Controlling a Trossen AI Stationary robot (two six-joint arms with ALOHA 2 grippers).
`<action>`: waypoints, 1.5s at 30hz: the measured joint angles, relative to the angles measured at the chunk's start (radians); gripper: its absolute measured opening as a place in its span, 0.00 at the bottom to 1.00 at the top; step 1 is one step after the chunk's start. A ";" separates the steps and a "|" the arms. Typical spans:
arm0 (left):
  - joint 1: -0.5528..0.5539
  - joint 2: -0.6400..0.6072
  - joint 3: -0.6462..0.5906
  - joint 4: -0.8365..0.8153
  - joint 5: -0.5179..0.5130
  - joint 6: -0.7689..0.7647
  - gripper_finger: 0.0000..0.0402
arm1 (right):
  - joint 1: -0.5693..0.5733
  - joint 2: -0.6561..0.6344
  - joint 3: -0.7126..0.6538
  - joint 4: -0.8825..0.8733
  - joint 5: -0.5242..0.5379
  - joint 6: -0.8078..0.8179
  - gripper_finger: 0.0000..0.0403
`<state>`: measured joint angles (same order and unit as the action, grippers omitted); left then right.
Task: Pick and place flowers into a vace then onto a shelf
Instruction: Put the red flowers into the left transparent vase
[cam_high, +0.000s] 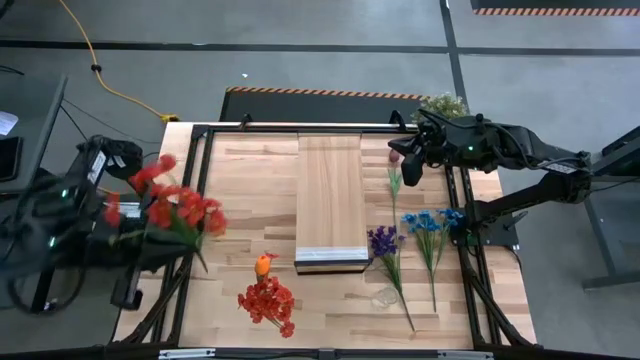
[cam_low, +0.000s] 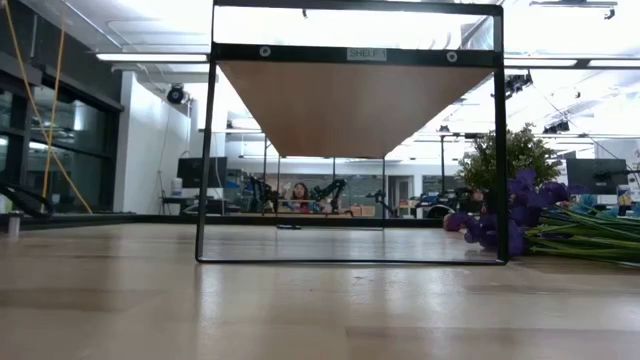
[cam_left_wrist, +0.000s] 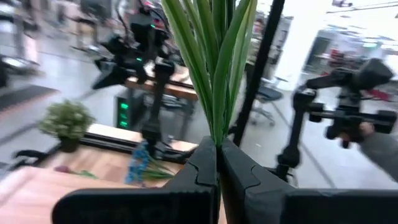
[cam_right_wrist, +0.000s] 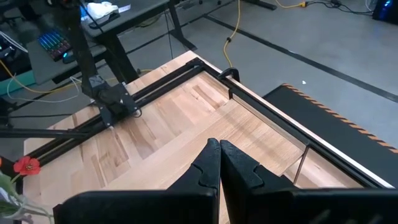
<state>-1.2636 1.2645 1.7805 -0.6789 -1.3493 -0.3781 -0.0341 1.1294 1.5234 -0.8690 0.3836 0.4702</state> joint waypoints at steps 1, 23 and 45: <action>-0.020 0.016 0.000 -0.001 -0.043 -0.012 0.08 | 0.000 0.000 0.000 0.003 0.001 0.000 0.00; -0.066 0.320 0.000 -0.004 -0.223 -0.248 0.08 | 0.000 0.000 0.000 0.013 -0.001 0.000 0.00; -0.092 0.438 0.000 -0.042 -0.222 -0.417 0.08 | 0.002 0.000 0.000 0.013 -0.062 0.001 0.00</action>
<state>-1.3560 1.7023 1.7805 -0.7206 -1.5718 -0.7951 -0.0322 1.1291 1.5234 -0.8562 0.3218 0.4709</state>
